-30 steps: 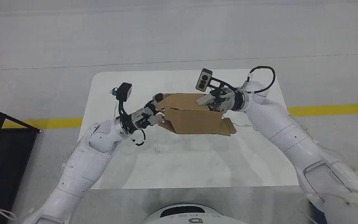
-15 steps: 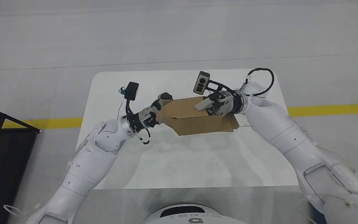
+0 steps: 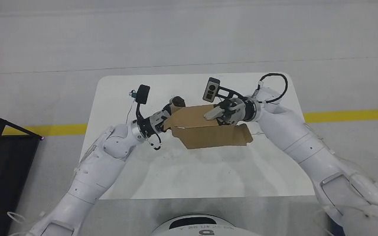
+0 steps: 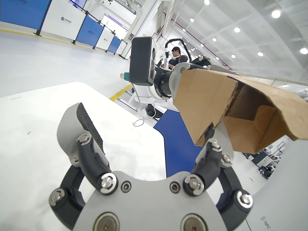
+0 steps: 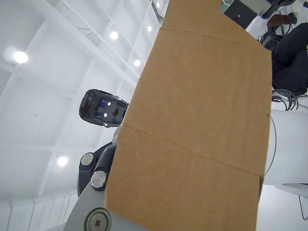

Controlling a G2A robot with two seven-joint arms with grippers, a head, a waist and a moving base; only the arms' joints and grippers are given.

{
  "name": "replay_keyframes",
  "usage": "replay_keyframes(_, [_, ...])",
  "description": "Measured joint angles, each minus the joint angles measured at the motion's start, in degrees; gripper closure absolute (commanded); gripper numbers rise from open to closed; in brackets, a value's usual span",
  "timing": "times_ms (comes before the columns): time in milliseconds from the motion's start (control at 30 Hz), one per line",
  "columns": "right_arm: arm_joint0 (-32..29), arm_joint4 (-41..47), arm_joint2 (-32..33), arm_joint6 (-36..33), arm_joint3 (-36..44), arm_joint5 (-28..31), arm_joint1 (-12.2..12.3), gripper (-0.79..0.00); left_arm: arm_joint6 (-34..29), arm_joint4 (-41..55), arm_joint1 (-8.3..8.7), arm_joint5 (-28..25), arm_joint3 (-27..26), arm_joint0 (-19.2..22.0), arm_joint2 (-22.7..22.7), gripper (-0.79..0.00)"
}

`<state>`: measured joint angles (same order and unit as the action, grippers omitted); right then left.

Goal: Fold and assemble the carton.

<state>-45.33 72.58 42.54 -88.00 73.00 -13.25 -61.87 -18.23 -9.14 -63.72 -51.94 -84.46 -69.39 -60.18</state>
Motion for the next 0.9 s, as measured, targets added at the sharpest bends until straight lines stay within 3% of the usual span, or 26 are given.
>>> replay_keyframes(400, [0.17,0.13,0.52,0.0,-1.04,0.28,-0.2,0.0,1.39,0.29,0.86,-2.97,1.17,-2.67,-4.94,-0.785])
replay_keyframes(533, [0.08,0.14,0.67,0.0,-0.96,0.2,-0.22,0.0,2.54,0.85,1.07,-1.66,2.43,-3.0,-6.94,-0.785])
replay_keyframes(900, [0.23,0.38,0.54,0.0,-1.46,-0.3,-0.49,0.0,0.74,1.01,0.63,1.21,0.12,-1.06,-5.71,-0.785])
